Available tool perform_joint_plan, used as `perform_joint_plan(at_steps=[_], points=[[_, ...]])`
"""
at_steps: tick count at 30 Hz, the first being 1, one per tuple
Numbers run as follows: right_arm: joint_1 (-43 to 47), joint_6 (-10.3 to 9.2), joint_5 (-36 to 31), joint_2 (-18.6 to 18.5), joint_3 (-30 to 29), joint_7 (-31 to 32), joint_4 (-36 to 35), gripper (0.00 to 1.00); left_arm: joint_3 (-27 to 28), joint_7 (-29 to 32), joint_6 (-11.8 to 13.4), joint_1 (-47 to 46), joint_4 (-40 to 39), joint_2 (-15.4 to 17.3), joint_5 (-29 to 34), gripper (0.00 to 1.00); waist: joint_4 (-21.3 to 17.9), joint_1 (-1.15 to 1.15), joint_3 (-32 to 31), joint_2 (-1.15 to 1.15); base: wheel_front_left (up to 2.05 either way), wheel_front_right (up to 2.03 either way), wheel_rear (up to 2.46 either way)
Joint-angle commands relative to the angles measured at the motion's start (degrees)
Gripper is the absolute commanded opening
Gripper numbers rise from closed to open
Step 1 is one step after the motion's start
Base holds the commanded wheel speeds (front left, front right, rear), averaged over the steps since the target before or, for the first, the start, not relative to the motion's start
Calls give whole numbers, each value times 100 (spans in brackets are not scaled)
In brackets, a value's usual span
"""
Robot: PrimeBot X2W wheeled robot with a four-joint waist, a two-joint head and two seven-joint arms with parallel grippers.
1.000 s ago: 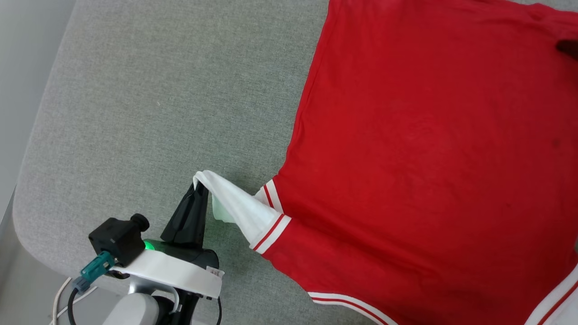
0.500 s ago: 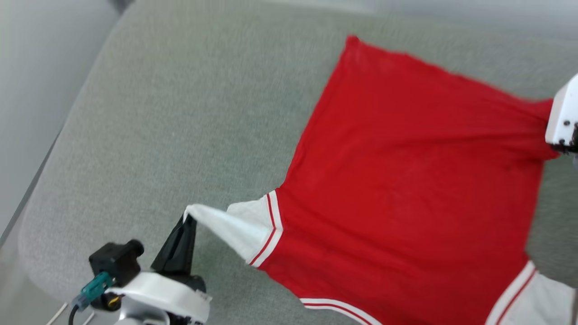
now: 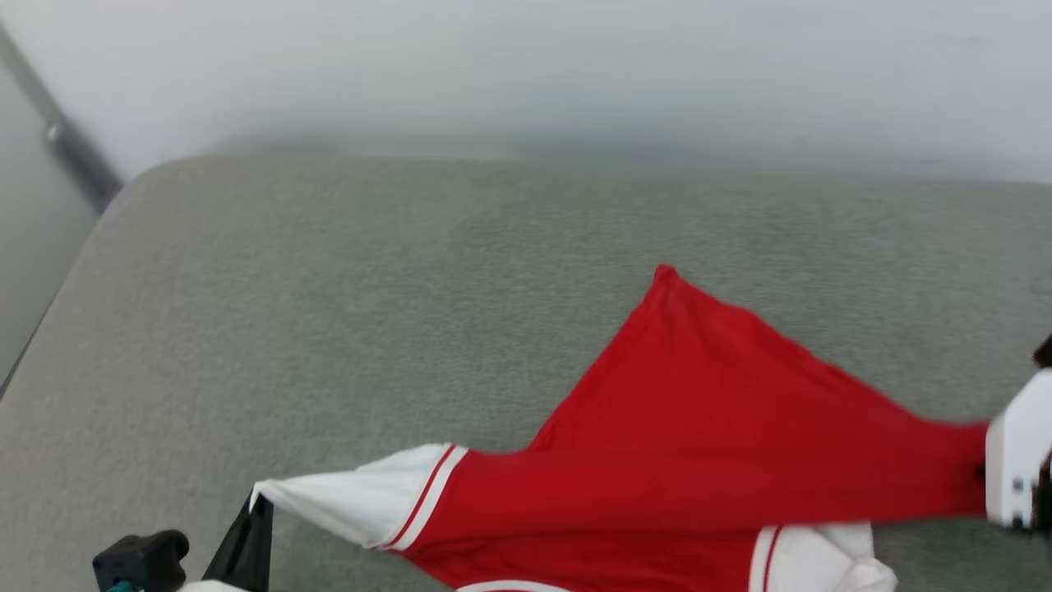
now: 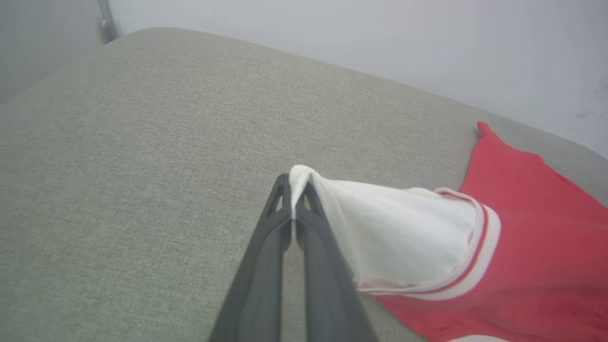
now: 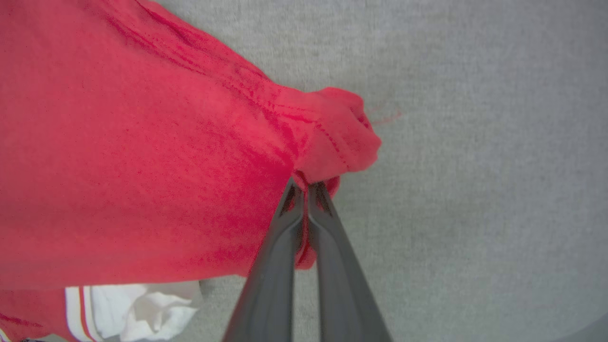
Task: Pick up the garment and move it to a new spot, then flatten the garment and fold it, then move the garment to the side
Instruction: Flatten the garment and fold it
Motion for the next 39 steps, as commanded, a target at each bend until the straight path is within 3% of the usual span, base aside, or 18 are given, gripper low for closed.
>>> perform_joint_plan(at_steps=[1, 7, 13, 14, 15, 18, 22, 25, 28, 33, 39], points=[[573, -6, 116, 7, -7, 108, -404, 0, 70, 17, 65, 139, -5, 48, -50, 0, -520, 1, -373, 0, 0, 0, 0], [2303, -6, 323, 432, -403, 453, -1558, 0, 82, 124, 97, 333, 89, 83, -155, 0, -960, 1, -441, 0, 0, 0, 0], [3272, -5, 387, 1139, -792, 277, -2137, 0, 72, 160, 113, 344, 173, 61, -196, 0, -1238, 1, -471, 0, 0, 0, 0], [3349, -5, 405, 1216, -829, 165, -2193, 28, 65, 165, 112, 326, 174, 61, -196, 0, -1266, 1, -466, 0, 0, 0, 0], [3407, -5, 439, 1281, -819, 28, -2248, 100, 55, 172, 109, 310, 177, 64, -195, 0, -1288, 1, -460, 0, 0, 0, 0], [3387, -5, 492, 1371, -778, -679, -2454, 100, 49, 183, 119, 281, 158, 79, -194, 0, -1335, 1, -440, 0, 0, 0, 0], [3047, -4, 566, 1298, -658, -2176, -2632, 100, 47, 201, 133, 209, 72, 110, -163, 0, -1326, 1, -355, 0, 0, 0, 0], [2708, -4, 606, 1208, -503, -3194, -2511, 100, 36, 215, 128, 108, -15, 134, -136, 0, -1250, 1, -245, 0, 0, 0, 0], [2263, -4, 632, 1092, -254, -3797, -2265, 100, 22, 204, 115, -57, -134, 156, -74, 0, -1121, 1, -74, 0, 0, 0, 0], [1490, -4, 722, 867, 183, -3766, -1842, 100, -58, 186, 80, -346, -308, 146, 36, 0, -896, 1, 246, 0, 0, 0, 0], [321, -4, 899, 304, 1066, -2481, -1489, 100, -244, 270, -36, -774, -493, 81, 143, 0, -463, 1, 613, 0, 0, 0, 0]])
